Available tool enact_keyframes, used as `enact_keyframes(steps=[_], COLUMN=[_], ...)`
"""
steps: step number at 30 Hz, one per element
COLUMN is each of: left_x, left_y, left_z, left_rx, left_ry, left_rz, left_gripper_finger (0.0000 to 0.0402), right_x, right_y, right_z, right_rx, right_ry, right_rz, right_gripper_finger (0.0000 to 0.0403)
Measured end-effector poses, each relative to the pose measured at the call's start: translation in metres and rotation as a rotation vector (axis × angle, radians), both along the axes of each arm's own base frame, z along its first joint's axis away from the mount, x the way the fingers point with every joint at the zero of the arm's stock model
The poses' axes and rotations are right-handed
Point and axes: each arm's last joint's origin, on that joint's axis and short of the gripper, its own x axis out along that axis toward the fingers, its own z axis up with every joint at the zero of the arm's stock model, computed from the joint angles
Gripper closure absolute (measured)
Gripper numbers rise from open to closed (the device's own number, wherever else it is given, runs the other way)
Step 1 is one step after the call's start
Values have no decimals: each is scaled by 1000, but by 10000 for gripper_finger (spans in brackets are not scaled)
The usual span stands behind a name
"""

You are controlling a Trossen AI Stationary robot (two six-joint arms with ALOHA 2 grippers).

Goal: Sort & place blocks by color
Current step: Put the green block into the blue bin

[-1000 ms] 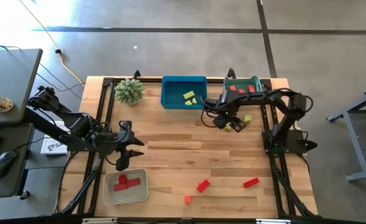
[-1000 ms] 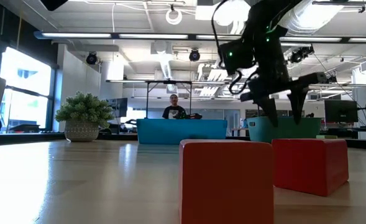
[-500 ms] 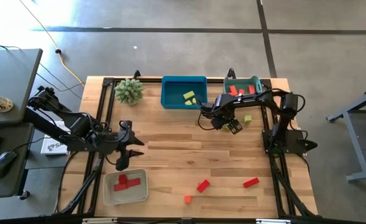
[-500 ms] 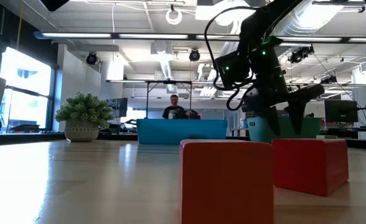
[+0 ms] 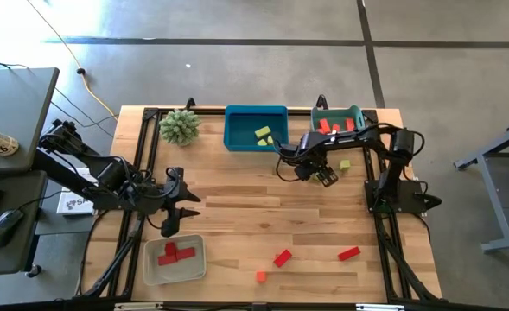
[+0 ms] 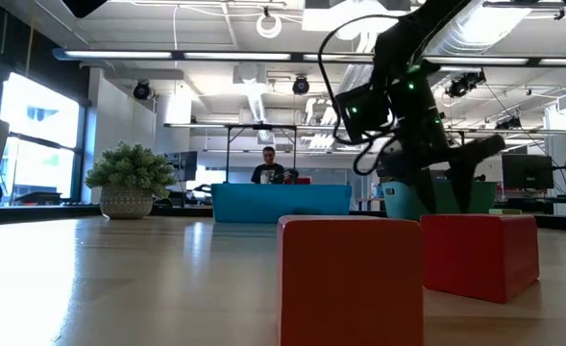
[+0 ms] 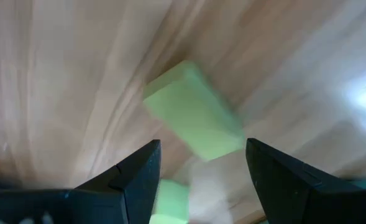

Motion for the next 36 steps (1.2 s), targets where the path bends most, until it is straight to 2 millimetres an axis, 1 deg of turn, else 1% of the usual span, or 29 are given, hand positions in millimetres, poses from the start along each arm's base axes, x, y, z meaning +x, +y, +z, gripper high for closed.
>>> enact_keyframes(steps=[2, 5, 10, 14, 20, 23, 27, 29, 31, 36], left_x=[0, 0, 0, 0, 1, 1, 3, 3, 4, 5], left_y=[0, 0, 1, 1, 2, 3, 6, 8, 9, 14], left_z=[0, 0, 0, 0, 0, 1, 1, 1, 1, 1], left_rx=[0, 1, 17, 28, 37, 32, 14, 14, 14, 13], left_ry=[0, 0, -8, -14, -20, -25, -28, -28, -28, -28], left_rz=[0, 1, 19, 32, 51, 63, 93, 101, 109, 139], left_gripper_finger=[229, 229, 229, 229, 229, 229, 229, 229, 229, 229], right_x=[-7, -15, -16, -13, -10, -9, -12, -15, -18, -19], right_y=[4, 9, 9, 9, 9, 4, -6, -9, -11, -13], right_z=[-8, -18, -24, -24, -23, -23, -23, -24, -26, -28], right_rx=[-5, -109, -195, -185, -173, -164, -127, -117, -88, -41], right_ry=[38, 82, 47, -21, -55, -71, -91, -92, -89, -100], right_rz=[12, 42, -6, -72, -65, -70, -134, -150, -166, -199], right_gripper_finger=[179, 179, 179, 179, 179, 179, 182, 195, 218, 300])
